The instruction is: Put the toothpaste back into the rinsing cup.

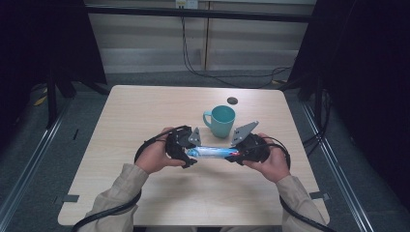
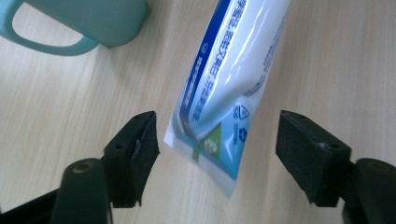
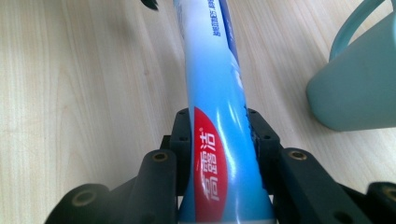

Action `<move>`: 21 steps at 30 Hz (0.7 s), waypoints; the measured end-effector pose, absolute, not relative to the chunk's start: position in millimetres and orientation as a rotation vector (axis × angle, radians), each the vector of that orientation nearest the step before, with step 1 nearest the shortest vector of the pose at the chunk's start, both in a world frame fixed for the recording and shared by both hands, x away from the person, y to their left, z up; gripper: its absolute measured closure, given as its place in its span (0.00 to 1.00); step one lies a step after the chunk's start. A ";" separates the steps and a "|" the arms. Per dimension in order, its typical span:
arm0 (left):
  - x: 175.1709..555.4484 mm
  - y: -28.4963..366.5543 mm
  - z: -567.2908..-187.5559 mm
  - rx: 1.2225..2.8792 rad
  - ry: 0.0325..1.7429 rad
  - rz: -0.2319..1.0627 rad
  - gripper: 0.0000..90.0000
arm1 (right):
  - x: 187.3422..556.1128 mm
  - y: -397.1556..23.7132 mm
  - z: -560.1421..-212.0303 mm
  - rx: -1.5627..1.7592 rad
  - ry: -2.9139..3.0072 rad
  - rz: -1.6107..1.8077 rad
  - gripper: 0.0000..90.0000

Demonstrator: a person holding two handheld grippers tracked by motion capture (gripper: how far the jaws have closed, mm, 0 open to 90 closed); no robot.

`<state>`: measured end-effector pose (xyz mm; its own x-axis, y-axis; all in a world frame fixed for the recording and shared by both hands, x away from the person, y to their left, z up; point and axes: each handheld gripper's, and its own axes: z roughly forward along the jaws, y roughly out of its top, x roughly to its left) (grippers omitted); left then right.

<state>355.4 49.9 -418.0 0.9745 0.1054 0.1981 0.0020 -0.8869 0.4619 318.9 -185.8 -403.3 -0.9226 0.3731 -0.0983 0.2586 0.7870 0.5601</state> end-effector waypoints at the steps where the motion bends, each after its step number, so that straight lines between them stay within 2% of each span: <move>1: 355.2 48.7 -419.0 2.644 0.071 0.327 0.39 | 319.3 -185.2 -403.2 0.487 2.768 0.835 0.77; 2: 355.6 48.1 -419.4 2.637 0.058 0.331 0.40 | 318.7 -184.5 -402.8 0.490 2.772 0.836 0.77; 3: 356.2 47.6 -420.3 2.635 0.050 0.308 0.48 | 318.7 -183.4 -402.6 0.491 2.780 0.847 0.77; 11: 350.7 43.1 -421.3 2.661 -0.050 0.355 0.55 | 320.2 -180.6 -400.3 0.466 2.780 0.876 0.77; 13: 346.7 38.9 -420.2 2.696 -0.089 0.373 0.60 | 320.0 -179.7 -399.8 0.453 2.789 0.871 0.76; 21: 343.6 38.6 -404.0 2.677 -0.079 0.365 0.72 | 326.5 -194.5 -399.9 0.500 2.821 0.997 0.74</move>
<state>343.6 38.6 -404.0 0.9636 0.0020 0.2672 -0.1126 -0.9039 0.4127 326.5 -194.5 -399.9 -0.9400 0.3411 0.0078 0.2703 0.7306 0.6271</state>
